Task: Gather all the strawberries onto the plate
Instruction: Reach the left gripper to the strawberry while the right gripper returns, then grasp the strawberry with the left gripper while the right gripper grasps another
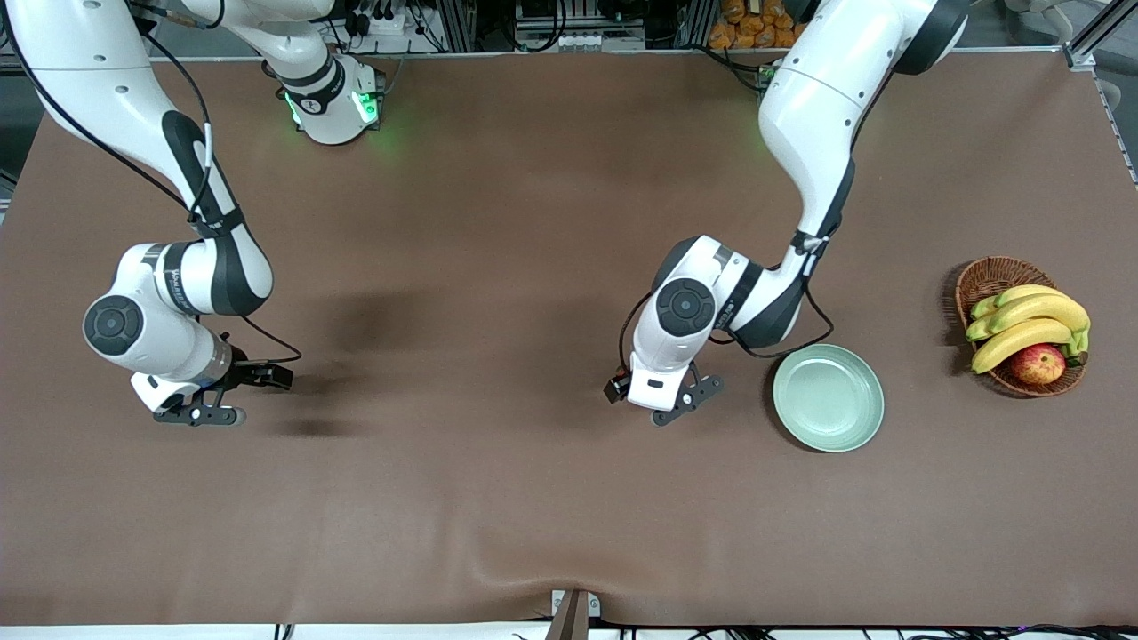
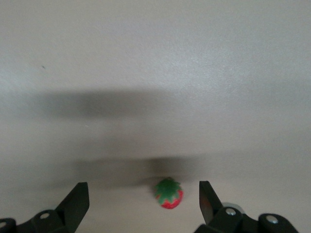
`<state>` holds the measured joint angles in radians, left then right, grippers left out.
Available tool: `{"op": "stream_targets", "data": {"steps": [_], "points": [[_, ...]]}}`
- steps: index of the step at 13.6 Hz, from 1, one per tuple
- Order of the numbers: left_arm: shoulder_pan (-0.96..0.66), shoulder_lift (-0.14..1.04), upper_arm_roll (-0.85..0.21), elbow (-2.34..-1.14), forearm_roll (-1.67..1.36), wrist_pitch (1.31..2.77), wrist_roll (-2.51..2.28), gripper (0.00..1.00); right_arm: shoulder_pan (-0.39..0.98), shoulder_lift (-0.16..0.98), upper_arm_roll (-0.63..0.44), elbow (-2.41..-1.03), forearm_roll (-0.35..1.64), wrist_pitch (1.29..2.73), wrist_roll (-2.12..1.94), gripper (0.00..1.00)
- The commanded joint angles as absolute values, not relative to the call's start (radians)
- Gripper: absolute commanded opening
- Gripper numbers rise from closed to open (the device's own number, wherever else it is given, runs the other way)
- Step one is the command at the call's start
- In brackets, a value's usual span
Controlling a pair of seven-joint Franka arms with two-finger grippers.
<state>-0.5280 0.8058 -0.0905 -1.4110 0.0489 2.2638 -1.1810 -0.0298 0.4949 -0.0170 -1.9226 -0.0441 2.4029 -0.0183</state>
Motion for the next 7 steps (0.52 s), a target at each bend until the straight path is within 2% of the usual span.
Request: {"op": "stream_targets", "data": {"steps": [1,3,5,7], "points": [[-0.555,0.839,-0.08,-1.388,0.089,2.269,-1.268,1.0,-0.093,0.485,0.005,-1.962,-0.058,2.428,-0.101,1.0],[-0.564,0.854,-0.08,-1.388,0.089,2.27,-1.288,0.99,-0.097,0.5,0.005,-1.965,-0.051,2.428,-0.101,1.0],[-0.565,0.862,-0.08,-1.387,0.089,2.276,-1.29,0.9,-0.095,0.518,0.006,-1.967,-0.051,2.428,-0.1,1.0],[-0.564,0.876,-0.08,-1.384,0.087,2.29,-1.292,0.85,-0.097,0.537,0.008,-1.968,-0.051,2.428,-0.1,1.0]]}}
